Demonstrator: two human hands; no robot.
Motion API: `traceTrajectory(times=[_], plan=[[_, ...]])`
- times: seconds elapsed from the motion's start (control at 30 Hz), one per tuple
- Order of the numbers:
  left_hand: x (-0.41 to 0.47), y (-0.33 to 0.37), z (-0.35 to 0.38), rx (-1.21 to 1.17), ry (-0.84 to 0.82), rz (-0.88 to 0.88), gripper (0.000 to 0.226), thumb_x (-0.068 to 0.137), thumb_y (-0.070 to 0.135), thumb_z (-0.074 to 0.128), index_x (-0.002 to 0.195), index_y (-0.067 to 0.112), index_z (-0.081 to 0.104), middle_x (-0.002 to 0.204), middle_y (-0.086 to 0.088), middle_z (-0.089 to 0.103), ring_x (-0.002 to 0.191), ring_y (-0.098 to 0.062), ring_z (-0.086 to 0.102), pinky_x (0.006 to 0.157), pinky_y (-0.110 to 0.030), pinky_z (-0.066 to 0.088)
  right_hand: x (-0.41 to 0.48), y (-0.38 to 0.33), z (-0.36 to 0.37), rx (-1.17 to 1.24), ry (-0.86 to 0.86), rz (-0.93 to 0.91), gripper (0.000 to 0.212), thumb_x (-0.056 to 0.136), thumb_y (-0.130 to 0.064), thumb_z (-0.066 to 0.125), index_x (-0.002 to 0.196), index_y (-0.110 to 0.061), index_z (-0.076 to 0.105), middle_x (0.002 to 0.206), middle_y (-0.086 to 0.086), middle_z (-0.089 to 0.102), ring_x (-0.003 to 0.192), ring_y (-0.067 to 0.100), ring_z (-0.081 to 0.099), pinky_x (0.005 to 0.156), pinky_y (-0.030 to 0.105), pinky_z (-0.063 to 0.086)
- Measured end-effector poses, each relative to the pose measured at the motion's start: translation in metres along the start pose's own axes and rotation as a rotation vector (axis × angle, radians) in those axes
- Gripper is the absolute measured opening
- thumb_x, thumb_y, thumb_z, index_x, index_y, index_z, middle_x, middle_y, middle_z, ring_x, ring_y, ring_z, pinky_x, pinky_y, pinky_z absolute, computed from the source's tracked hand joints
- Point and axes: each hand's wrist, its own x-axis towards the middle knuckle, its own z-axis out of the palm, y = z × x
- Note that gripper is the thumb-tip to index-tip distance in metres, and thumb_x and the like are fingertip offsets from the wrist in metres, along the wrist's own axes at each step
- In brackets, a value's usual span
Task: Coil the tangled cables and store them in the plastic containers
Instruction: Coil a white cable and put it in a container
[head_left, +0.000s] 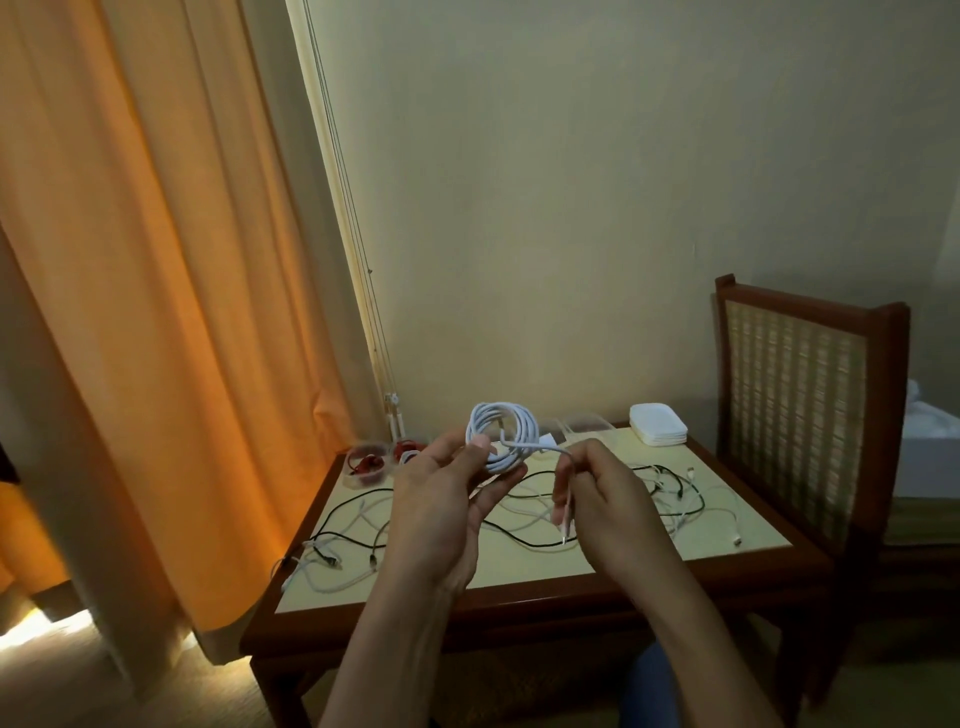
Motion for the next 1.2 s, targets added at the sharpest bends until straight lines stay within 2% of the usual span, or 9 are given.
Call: traceTrajectory(times=[0.1, 0.2, 0.43, 0.63, 0.7, 0.8, 0.9, 1.07, 1.2], plan=[[0.003, -0.004, 0.000, 0.143, 0.010, 0.040, 0.022, 0.102, 0.004, 0.057, 0.119, 0.003, 0.070, 0.105, -0.016, 0.077, 0.097, -0.025, 0.076, 0.091, -0.044, 0.061, 0.000, -0.008, -0.003, 0.542, -0.123, 0.162, 0.036, 0.094, 0.000, 0.031, 0.072, -0.015, 0.056, 0.065, 0.009, 0.033, 0.052, 0.020, 0.028, 0.046, 0.032, 0.033], [0.007, -0.006, -0.001, 0.196, 0.030, 0.055, 0.021, 0.100, 0.004, 0.059, 0.116, 0.003, 0.072, 0.103, -0.016, 0.078, 0.099, -0.028, 0.076, 0.096, -0.048, 0.059, -0.003, -0.009, -0.013, 0.811, -0.211, 0.181, 0.030, 0.100, -0.018, 0.041, 0.079, -0.012, 0.061, 0.071, 0.007, 0.016, 0.057, 0.018, 0.011, 0.046, 0.026, 0.011], [0.009, 0.002, -0.005, 0.110, 0.058, 0.023, 0.021, 0.103, 0.005, 0.055, 0.118, 0.001, 0.069, 0.103, -0.019, 0.077, 0.102, -0.028, 0.075, 0.098, -0.045, 0.058, 0.002, -0.002, -0.031, 0.295, 0.170, -0.090, 0.022, 0.101, -0.019, 0.058, 0.081, -0.016, 0.069, 0.055, 0.002, 0.049, 0.053, 0.018, 0.044, 0.053, 0.030, 0.044], [0.008, 0.000, -0.002, 0.030, 0.073, 0.021, 0.023, 0.104, 0.005, 0.053, 0.119, -0.004, 0.067, 0.103, -0.018, 0.078, 0.103, -0.029, 0.075, 0.095, -0.043, 0.059, 0.004, 0.000, -0.028, -0.141, 0.147, -0.124, 0.021, 0.101, -0.014, 0.056, 0.099, -0.029, 0.072, 0.080, -0.016, 0.073, 0.077, -0.001, 0.067, 0.065, 0.011, 0.046], [0.006, -0.002, 0.000, 0.027, 0.053, 0.017, 0.023, 0.104, 0.005, 0.053, 0.118, -0.006, 0.067, 0.105, -0.019, 0.077, 0.104, -0.030, 0.074, 0.095, -0.044, 0.058, 0.005, 0.000, -0.022, -0.135, 0.120, -0.081, 0.030, 0.102, -0.009, 0.050, 0.098, -0.030, 0.072, 0.074, -0.014, 0.070, 0.063, 0.002, 0.060, 0.059, 0.013, 0.044], [0.005, -0.004, 0.003, 0.031, 0.043, 0.010, 0.021, 0.103, 0.001, 0.052, 0.114, -0.007, 0.067, 0.108, -0.021, 0.076, 0.103, -0.031, 0.075, 0.094, -0.046, 0.059, 0.006, -0.005, -0.018, 0.249, -0.036, 0.140, 0.035, 0.101, -0.009, 0.046, 0.102, -0.028, 0.075, 0.059, -0.008, 0.044, 0.054, 0.011, 0.037, 0.053, 0.028, 0.034], [0.007, -0.002, 0.002, 0.017, 0.018, -0.034, 0.022, 0.102, -0.004, 0.047, 0.113, -0.002, 0.066, 0.107, -0.021, 0.076, 0.101, -0.032, 0.075, 0.088, -0.044, 0.062, 0.004, -0.008, -0.019, 0.488, -0.213, 0.198, 0.024, 0.101, -0.034, 0.057, 0.108, -0.022, 0.076, 0.063, -0.003, 0.027, 0.055, 0.011, 0.027, 0.051, 0.028, 0.028], [0.009, 0.002, -0.004, 0.165, -0.034, -0.104, 0.028, 0.099, -0.008, 0.043, 0.118, 0.002, 0.062, 0.112, -0.021, 0.071, 0.108, -0.036, 0.071, 0.088, -0.043, 0.062, 0.005, -0.006, -0.021, 0.324, -0.044, 0.040, 0.016, 0.095, -0.029, 0.065, 0.091, -0.023, 0.080, 0.054, 0.001, 0.039, 0.051, 0.018, 0.037, 0.050, 0.035, 0.039], [0.012, 0.003, -0.011, 0.401, -0.084, -0.082, 0.018, 0.106, 0.009, 0.045, 0.111, 0.006, 0.062, 0.101, -0.018, 0.064, 0.099, -0.028, 0.069, 0.090, -0.041, 0.058, 0.010, -0.009, -0.028, 0.203, 0.067, -0.099, 0.011, 0.093, -0.024, 0.068, 0.091, -0.023, 0.078, 0.056, 0.004, 0.058, 0.054, 0.014, 0.052, 0.055, 0.022, 0.045]])
